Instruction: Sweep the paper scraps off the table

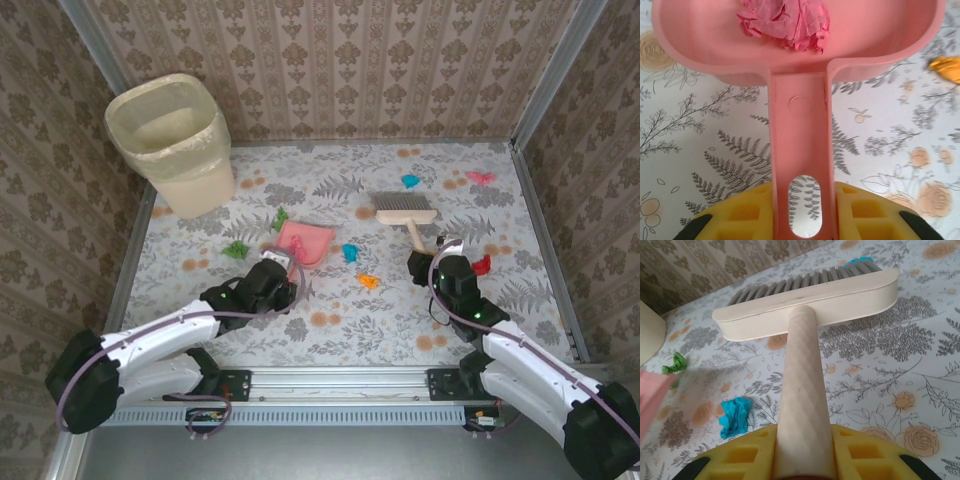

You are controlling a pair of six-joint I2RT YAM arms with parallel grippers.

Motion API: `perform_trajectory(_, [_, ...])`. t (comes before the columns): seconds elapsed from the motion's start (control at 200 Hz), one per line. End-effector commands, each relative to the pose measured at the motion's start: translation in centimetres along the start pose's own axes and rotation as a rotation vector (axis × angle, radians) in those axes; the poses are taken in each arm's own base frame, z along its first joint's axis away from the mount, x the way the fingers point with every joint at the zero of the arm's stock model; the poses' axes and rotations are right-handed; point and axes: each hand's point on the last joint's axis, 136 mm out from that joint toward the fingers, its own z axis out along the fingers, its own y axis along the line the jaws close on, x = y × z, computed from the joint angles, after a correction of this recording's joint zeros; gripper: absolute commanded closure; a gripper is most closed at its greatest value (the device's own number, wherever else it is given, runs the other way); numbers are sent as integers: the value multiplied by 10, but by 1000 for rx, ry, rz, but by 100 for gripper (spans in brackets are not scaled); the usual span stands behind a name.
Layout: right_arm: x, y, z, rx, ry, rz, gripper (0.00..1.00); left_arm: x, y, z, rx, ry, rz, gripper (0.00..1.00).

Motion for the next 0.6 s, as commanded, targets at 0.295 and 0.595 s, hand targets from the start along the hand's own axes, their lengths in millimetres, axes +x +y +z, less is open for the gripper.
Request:
perform_trajectory(0.295, [-18,14,5,-38,-40,23,100,-49,-10,-56,-11,-53,-23,100])
perform_trajectory(0.595, [-12,22,11,-67,8,11,100,-103,-2,-93,-57,-34,-80,100])
